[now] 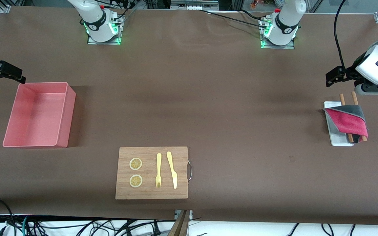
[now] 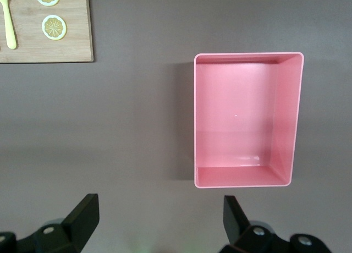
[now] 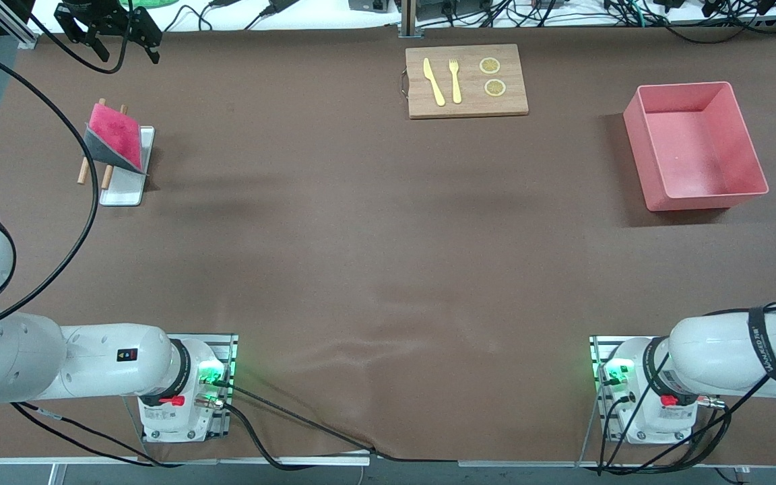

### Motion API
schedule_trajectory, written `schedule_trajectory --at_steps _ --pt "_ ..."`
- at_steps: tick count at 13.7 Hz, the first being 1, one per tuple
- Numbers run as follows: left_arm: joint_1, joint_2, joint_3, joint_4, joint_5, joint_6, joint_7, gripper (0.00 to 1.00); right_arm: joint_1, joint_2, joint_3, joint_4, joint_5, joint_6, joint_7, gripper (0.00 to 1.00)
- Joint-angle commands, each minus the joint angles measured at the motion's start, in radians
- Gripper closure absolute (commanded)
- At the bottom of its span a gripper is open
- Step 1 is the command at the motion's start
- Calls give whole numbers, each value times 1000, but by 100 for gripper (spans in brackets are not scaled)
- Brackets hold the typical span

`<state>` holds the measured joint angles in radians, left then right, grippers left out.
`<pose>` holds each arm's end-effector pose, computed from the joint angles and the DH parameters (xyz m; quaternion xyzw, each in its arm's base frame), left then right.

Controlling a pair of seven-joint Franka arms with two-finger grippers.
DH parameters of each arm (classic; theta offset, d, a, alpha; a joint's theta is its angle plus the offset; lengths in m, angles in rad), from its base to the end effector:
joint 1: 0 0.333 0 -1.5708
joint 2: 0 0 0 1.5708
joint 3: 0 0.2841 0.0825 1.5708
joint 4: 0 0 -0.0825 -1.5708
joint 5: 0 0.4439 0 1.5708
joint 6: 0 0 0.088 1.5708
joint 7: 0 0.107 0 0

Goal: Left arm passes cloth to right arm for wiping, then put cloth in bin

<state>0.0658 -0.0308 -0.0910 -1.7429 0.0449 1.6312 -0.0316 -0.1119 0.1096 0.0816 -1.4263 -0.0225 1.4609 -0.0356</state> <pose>0.6038 -0.0112 0.5249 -0.9989 -0.0010 0.0398 0.0249 0.6330 -0.0244 0.5912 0.9993 0.0018 -0.0375 0.0055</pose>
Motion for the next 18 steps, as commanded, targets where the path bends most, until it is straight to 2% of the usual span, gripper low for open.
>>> schedule_trajectory --at_steps 1,18 --pt "-1 12 -1 26 -20 -20 6 0 9 -4 -23 -14 13 -7 -15 0" --pt "0 28 -1 26 -17 -25 7 0 -2 -1 -25 -13 13 -5 -13 0"
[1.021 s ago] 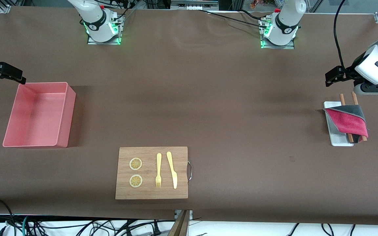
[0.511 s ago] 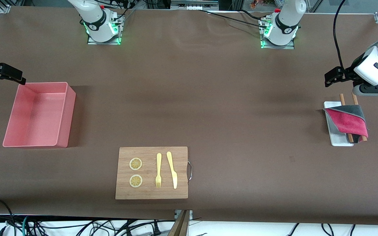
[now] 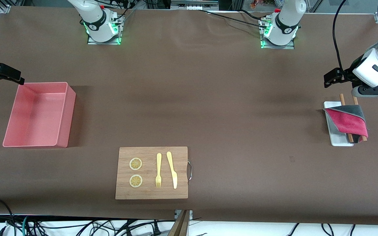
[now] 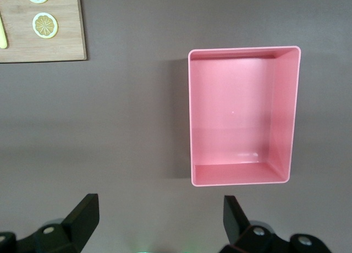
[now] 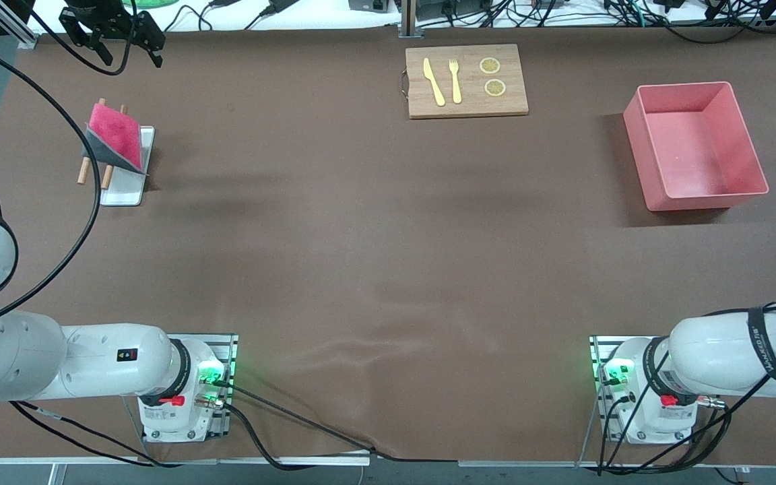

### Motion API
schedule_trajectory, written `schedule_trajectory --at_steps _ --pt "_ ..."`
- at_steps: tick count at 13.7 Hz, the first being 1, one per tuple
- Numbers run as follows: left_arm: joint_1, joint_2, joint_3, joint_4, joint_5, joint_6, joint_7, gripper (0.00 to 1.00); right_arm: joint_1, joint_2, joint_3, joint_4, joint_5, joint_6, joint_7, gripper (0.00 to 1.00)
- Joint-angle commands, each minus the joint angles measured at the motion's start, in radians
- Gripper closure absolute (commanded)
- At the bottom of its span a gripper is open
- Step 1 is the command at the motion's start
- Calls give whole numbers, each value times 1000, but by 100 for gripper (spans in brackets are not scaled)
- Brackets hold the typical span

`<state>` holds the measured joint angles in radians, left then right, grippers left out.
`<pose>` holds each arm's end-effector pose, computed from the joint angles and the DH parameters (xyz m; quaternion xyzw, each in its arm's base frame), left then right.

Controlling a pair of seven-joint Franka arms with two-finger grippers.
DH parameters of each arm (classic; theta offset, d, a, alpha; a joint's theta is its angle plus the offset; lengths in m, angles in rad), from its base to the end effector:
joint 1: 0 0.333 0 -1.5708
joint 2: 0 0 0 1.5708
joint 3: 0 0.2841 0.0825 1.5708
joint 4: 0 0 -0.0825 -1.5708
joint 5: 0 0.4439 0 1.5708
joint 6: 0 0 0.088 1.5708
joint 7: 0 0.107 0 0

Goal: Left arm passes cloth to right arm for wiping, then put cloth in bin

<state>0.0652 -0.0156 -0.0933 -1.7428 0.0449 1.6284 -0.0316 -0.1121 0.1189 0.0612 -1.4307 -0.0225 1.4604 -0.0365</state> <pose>0.6063 -0.0127 0.5156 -0.9985 0.0006 0.0487 0.0245 0.6347 -0.0370 0.5829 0.9989 -0.0080 -0.0448 0.0056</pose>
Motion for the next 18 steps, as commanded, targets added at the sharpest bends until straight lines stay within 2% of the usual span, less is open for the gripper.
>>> schedule_trajectory --at_steps 1,4,7,13,18 --pt "1 11 1 26 -17 -22 15 0 -4 -10 -4 -8 15 -5 -14 0" --pt "7 48 15 75 -10 -22 142 0 -8 -10 -4 -8 15 -5 -14 0" --pt "92 104 21 141 -8 -22 344 0 -8 -10 -4 -8 12 -5 -14 0" --pt "272 176 21 147 -8 -6 776 0 -8 -10 -4 -7 9 -5 -14 0" --pt "419 331 21 144 -10 258 1312 0 -8 -10 -4 -7 9 -5 -13 0"
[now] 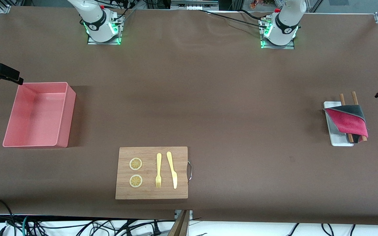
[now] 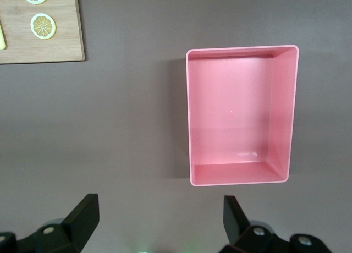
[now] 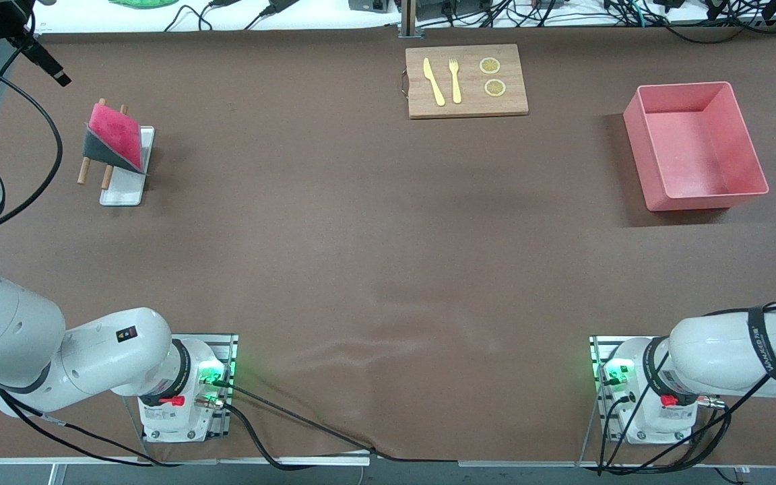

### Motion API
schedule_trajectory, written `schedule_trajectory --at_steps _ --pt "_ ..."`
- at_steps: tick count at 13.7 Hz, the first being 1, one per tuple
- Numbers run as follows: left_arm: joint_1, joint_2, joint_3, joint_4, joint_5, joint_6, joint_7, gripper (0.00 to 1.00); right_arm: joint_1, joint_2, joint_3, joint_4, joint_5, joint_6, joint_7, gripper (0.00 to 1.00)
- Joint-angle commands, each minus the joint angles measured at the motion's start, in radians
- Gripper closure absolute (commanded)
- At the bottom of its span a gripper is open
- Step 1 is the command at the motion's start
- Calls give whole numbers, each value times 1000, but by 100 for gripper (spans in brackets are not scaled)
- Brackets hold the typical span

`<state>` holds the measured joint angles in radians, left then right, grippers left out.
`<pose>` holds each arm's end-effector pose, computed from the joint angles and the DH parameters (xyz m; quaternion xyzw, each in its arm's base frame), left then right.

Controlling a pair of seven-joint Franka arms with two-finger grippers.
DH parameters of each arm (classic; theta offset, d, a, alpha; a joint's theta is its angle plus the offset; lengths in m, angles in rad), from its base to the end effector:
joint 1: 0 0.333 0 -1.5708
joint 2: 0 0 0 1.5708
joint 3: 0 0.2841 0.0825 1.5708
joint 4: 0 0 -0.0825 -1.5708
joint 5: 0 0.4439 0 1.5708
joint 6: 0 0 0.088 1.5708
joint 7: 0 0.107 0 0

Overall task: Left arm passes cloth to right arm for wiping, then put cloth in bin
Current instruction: 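Lower the left gripper onto the grey-pink cloth on the tray and grasp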

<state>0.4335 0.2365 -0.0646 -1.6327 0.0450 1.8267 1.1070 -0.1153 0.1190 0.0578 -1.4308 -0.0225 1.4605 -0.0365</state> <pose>0.6307 0.2506 0.4279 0.9304 -0.3657 -0.0250 0.0037 0.6345 -0.0411 0.5828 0.9989 -0.0113 -0.0449 0.0057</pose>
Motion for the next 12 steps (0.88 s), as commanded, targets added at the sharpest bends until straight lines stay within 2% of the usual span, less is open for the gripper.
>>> schedule_trajectory --at_steps 1,5,10,12 --pt "68 110 -7 36 -10 95 263 0 -4 -10 -1 -7 9 -5 -13 0" --pt "73 205 -7 37 58 238 668 0 -4 -10 -1 -7 10 -5 -14 0" --pt "71 314 -7 39 136 371 946 0 -4 -10 -1 -7 15 0 -13 0" --pt "64 349 -7 39 144 378 1017 0 -4 -9 -1 -7 16 1 -13 0"
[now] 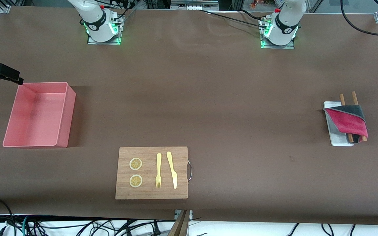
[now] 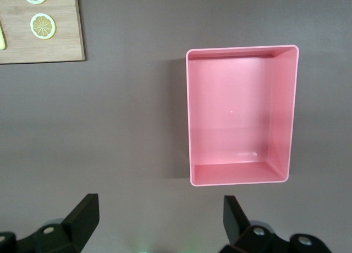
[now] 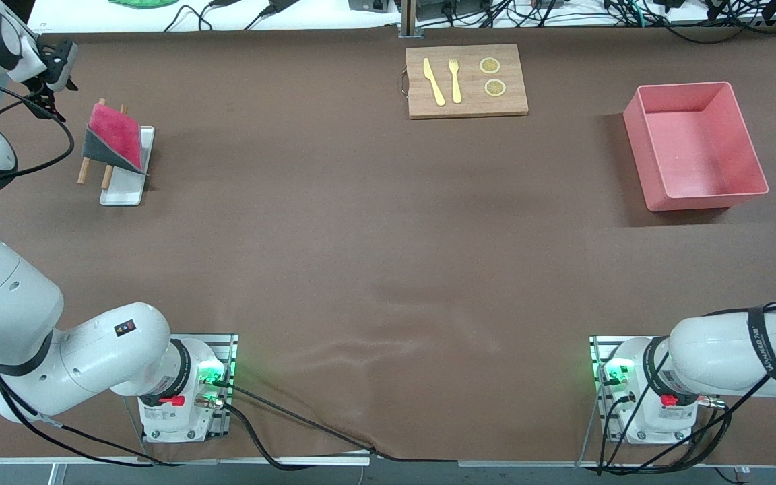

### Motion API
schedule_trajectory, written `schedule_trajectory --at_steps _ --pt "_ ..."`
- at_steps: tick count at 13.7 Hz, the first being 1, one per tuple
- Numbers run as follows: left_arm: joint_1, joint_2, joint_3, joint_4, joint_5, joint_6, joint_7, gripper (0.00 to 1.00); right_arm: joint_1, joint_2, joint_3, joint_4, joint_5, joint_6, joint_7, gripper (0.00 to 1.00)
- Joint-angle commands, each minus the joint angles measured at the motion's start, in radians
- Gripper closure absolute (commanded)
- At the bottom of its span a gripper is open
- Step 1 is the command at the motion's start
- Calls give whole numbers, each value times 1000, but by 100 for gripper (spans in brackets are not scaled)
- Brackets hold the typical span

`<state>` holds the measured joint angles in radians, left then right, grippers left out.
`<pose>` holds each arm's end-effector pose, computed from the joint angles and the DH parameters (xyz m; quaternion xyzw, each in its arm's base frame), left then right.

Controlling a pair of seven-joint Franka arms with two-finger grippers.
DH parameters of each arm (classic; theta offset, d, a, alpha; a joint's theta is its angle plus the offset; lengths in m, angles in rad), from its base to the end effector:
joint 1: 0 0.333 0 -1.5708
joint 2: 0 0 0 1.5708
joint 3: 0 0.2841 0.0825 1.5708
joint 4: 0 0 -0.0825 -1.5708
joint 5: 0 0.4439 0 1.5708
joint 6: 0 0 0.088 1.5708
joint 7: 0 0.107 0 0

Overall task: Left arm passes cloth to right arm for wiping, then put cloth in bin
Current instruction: 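Lower the left gripper onto the grey-pink cloth on the tray and grasp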

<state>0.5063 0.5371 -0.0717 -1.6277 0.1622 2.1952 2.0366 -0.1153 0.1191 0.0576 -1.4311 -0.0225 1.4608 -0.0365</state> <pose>0.6505 0.3130 0.2516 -0.6651 0.7451 0.0402 0.0313 0.6345 -0.0412 0.5826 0.9989 -0.0114 -0.0449 0.0057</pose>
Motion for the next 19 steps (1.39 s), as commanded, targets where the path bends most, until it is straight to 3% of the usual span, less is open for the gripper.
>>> schedule_trajectory --at_steps 1,2,5,7,14,15,17,18,19 --pt "-12 61 -2 31 49 9 120 0 -4 -10 -1 -6 16 1 -13 0" --pt "-12 78 -3 28 57 8 131 0 -4 -10 -1 -6 16 1 -13 0" --pt "-12 92 -3 31 57 8 168 15 -4 -10 1 -6 16 0 -13 0" --pt "-12 92 -5 31 57 8 168 32 -4 -10 -1 -6 16 0 -13 0" --pt "3 78 -3 31 56 -63 169 35 -4 -9 -1 -6 16 0 -13 0" --pt "3 78 -3 31 53 -75 171 45 -4 -9 -1 -6 16 1 -13 0" --pt "0 80 -5 31 40 -77 171 53 -4 -9 -1 -6 16 1 -14 0" --pt "0 80 -5 29 40 -80 171 62 -4 -6 -1 -6 16 0 -14 0" --pt "0 80 -5 31 40 -86 171 78 -4 -6 -1 -6 16 0 -14 0"
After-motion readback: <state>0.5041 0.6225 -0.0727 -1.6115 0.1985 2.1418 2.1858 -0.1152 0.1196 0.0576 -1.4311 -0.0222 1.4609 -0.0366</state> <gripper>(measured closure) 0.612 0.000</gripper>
